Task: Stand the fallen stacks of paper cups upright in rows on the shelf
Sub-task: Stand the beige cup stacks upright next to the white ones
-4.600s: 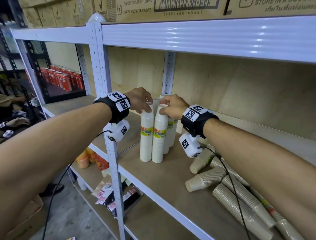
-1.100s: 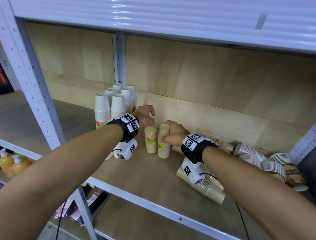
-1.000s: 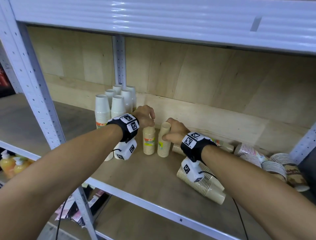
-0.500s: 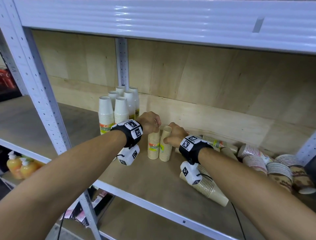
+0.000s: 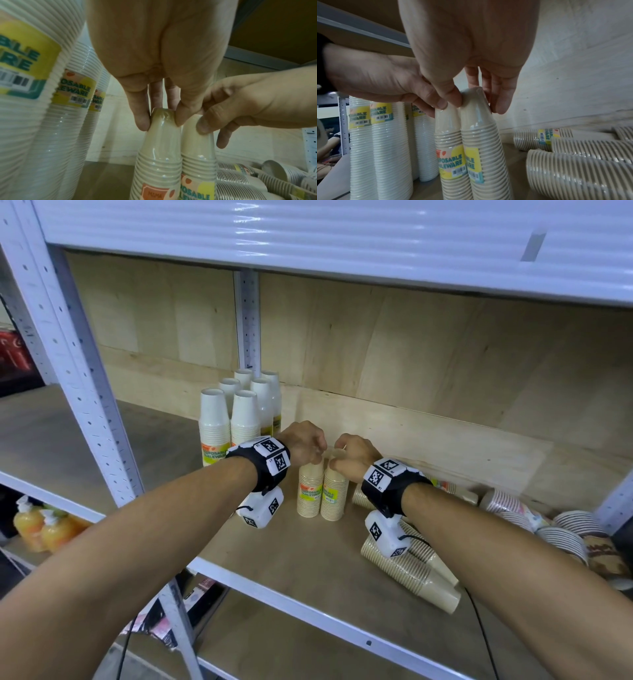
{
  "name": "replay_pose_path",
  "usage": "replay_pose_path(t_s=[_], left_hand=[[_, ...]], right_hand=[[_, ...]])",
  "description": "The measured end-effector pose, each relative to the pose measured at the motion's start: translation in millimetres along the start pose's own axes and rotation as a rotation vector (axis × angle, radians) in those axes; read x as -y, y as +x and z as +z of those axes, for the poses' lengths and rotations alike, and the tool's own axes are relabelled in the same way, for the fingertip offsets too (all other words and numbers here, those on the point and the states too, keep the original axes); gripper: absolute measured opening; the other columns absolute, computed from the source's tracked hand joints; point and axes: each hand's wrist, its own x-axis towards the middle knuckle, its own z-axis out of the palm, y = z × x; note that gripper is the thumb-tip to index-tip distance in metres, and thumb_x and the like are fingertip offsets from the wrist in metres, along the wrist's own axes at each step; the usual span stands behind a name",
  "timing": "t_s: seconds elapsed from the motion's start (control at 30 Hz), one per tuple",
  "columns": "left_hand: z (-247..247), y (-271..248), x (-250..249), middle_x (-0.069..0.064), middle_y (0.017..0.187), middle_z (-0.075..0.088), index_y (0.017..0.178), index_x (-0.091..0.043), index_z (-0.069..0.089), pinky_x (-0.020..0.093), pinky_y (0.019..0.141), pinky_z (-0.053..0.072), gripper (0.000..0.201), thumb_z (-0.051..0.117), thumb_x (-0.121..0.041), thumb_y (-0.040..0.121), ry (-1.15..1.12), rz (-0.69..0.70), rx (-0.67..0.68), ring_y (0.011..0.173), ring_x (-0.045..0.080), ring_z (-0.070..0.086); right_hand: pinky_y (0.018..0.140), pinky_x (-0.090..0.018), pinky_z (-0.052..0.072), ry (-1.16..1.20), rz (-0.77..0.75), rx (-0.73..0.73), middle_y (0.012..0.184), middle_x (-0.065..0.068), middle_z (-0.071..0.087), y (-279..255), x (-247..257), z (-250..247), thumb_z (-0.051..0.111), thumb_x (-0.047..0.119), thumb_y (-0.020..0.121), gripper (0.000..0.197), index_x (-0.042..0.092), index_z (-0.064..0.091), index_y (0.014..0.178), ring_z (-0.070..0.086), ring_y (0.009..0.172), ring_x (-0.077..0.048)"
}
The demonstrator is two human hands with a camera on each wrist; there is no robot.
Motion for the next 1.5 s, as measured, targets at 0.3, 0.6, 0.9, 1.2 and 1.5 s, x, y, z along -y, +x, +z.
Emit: replay_pose_path(t_s=[0.3,0.6,0.9,1.2,1.5], left_hand=[[0,2,1,-0.002,0.112,0.064,0.106,-0.016,0.071,0.025,0.08,0.048,0.025,0.073,-0.012,0.081,0.003,-0.002,0.007,0.103,0.017,0.06],[-3,7,-5,-0.002,0.109,0.057,0.107,-0.017,0.07,0.028,0.077,0.05,0.031,0.075,-0.012,0.077,0.065,-0.021,0.022,0.102,0.02,0.059],[-16,21,-13,0.002,0.12,0.063,0.121,-0.012,0.067,0.024,0.079,0.047,0.036,0.07,-0.01,0.085,0.084,-0.033,-0.081,0.109,0.021,0.06],[-11,50,-4,0.005,0.121,0.065,0.121,-0.015,0.066,0.026,0.082,0.049,0.037,0.067,-0.007,0.085,0.034,-0.1,-0.199,0.109,0.022,0.06],[8,78,12,0.003,0.118,0.067,0.119,-0.016,0.065,0.024,0.079,0.049,0.035,0.066,-0.011,0.084,0.06,-0.17,-0.196,0.107,0.021,0.063]], right_hand=[[0.067,-0.029,0.047,0.024,0.068,-0.02,0.105,-0.008,0.066,0,2,-3,0.073,0.034,0.079,0.038,0.011,0.065,0.107,0.064,0.093,-0.027],[0.066,-0.026,0.044,0.045,0.019,0.025,0.109,-0.008,0.066,7,-3,-6,0.071,0.022,0.079,0.034,0.014,0.066,0.112,0.064,0.095,-0.025],[0.063,-0.022,0.044,0.103,-0.016,-0.032,0.105,-0.006,0.067,28,-2,-12,0.069,0.02,0.078,0.029,0.015,0.067,0.106,0.064,0.095,-0.023],[0.067,-0.027,0.042,0.146,-0.024,-0.071,0.099,-0.006,0.065,63,2,-10,0.067,0.018,0.079,0.028,0.014,0.067,0.106,0.062,0.091,-0.025],[0.068,-0.027,0.044,0.133,-0.015,-0.029,0.105,-0.009,0.068,91,-7,8,0.066,0.017,0.081,0.026,0.013,0.068,0.107,0.064,0.095,-0.029]])
